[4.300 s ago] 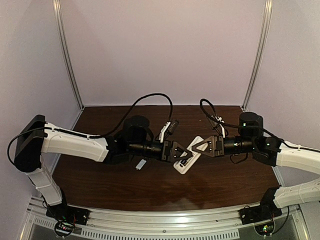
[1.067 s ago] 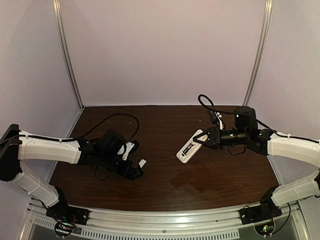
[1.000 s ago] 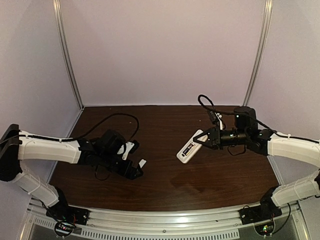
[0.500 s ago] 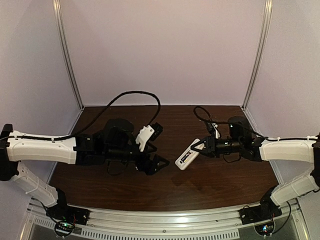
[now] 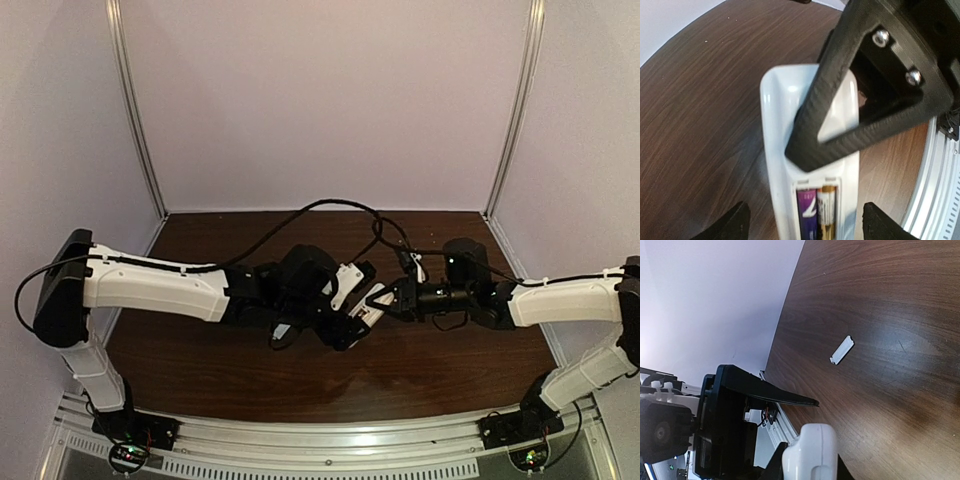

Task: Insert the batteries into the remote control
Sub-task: Pass from the right arm to the left

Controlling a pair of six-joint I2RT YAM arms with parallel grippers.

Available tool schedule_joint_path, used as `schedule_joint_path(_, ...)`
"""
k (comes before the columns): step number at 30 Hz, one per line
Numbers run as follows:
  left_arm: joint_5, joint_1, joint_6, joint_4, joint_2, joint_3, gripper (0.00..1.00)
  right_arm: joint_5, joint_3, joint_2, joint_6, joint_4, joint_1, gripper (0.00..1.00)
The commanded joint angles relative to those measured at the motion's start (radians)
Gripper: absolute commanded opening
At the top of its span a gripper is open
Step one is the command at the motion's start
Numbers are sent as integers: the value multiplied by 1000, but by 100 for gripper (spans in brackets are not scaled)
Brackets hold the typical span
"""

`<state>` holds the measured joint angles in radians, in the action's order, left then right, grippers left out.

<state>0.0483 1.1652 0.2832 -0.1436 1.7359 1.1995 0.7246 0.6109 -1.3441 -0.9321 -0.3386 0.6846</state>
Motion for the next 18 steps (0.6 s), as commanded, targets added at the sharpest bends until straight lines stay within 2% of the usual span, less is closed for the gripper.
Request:
schedule_joint_path(1, 10, 3, -28, -27, 59, 82, 74, -21, 19, -24, -36, -66, 28, 4)
schedule_joint_path(8, 8, 1, -25, -40, 98, 125, 62, -14, 21, -27, -37, -74, 35, 4)
schedule_joint_path(13, -47, -25, 10, -38, 99, 113, 45, -6, 20, -14, -26, -65, 34, 10)
schedule_joint_path(15, -89, -39, 25, -31, 93, 91, 40, -9, 22, -10, -19, -57, 32, 16)
schedule_joint_path(18, -100, -46, 30, -25, 78, 55, 37, -12, 28, -6, -5, -23, 12, 36)
